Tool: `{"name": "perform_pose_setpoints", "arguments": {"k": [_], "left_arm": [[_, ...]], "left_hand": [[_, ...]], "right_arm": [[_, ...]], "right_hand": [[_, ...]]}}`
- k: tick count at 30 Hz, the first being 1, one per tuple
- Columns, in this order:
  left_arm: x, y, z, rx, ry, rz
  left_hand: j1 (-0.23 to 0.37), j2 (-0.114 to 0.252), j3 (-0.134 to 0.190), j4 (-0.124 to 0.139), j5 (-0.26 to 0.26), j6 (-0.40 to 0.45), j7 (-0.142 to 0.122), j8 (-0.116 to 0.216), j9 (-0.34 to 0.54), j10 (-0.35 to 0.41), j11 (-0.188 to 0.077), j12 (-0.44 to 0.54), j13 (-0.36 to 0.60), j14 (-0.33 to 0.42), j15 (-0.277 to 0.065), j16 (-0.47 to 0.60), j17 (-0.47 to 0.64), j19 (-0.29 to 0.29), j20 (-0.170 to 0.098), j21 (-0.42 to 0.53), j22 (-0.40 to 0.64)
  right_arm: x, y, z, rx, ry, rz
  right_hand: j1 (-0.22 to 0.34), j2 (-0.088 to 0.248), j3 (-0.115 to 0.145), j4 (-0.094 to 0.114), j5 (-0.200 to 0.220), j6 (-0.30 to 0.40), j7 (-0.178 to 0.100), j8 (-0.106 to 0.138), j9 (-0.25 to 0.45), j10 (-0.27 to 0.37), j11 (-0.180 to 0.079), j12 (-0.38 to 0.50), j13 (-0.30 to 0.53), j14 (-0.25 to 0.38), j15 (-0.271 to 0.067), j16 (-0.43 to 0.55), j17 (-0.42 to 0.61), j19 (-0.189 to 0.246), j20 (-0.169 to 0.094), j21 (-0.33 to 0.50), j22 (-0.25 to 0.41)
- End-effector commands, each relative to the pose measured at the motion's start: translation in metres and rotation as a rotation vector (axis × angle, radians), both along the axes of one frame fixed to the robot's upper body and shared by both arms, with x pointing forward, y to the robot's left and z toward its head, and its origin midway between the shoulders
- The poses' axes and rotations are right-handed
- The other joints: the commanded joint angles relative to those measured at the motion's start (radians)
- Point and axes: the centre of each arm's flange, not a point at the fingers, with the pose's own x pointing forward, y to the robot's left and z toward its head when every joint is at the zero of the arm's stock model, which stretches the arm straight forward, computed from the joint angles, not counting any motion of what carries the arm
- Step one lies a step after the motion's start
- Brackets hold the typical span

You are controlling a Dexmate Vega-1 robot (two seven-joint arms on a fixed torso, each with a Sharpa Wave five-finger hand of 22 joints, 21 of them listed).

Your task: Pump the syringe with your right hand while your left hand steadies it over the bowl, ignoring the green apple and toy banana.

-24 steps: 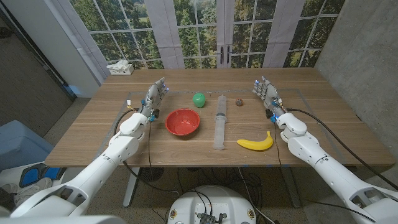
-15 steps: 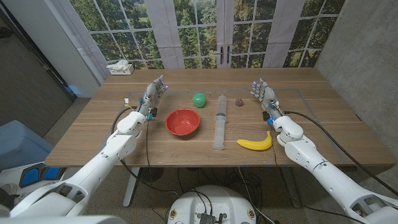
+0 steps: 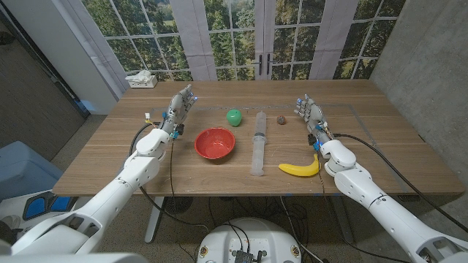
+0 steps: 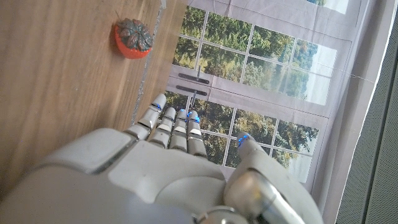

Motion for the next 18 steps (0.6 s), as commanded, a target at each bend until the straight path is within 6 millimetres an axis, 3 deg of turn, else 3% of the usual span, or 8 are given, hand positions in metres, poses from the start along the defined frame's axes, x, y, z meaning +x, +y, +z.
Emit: {"name": "perform_pose_setpoints", "arguments": {"k": [1, 9, 18], "left_arm": [[-0.015, -0.016, 0.012, 0.054, -0.033, 0.088], [-0.024, -0.023, 0.018, 0.091, -0.052, 0.141], [-0.033, -0.034, 0.025, 0.154, -0.096, 0.183]], "left_hand": [[0.009, -0.017, -0.009, -0.033, -0.007, 0.016, -0.004, 0.008, 0.002, 0.025, 0.004, 0.010, 0.004, 0.036, 0.021, 0.012, 0.002, 0.041, 0.003, 0.011, 0.006], [0.028, -0.028, -0.015, -0.091, -0.016, 0.076, -0.009, 0.019, 0.004, 0.090, 0.014, 0.021, 0.006, 0.102, 0.043, 0.017, 0.004, 0.094, 0.069, 0.018, 0.008], [0.048, -0.025, -0.011, -0.131, -0.021, 0.115, -0.012, 0.022, 0.005, 0.136, 0.012, 0.028, 0.007, 0.150, 0.043, 0.020, 0.006, 0.136, 0.089, 0.025, 0.010]], "right_arm": [[-0.005, -0.003, 0.000, -0.018, -0.010, -0.029], [-0.010, -0.004, -0.002, -0.012, -0.013, -0.045], [-0.017, -0.003, -0.003, -0.019, -0.020, -0.049]], "right_hand": [[0.008, 0.000, 0.005, -0.009, 0.002, 0.011, 0.000, 0.007, 0.003, 0.016, 0.009, 0.007, -0.002, 0.016, 0.004, 0.008, -0.001, 0.008, -0.032, -0.006, 0.005], [0.025, 0.000, 0.013, -0.031, 0.000, 0.020, 0.005, 0.009, 0.003, 0.029, 0.012, 0.011, -0.010, 0.030, 0.014, 0.013, -0.007, 0.028, -0.017, -0.015, 0.006], [0.052, -0.012, 0.021, -0.071, -0.007, 0.037, 0.016, 0.012, 0.003, 0.054, 0.027, 0.016, -0.020, 0.056, 0.035, 0.020, -0.019, 0.060, 0.012, -0.024, 0.007]]}}
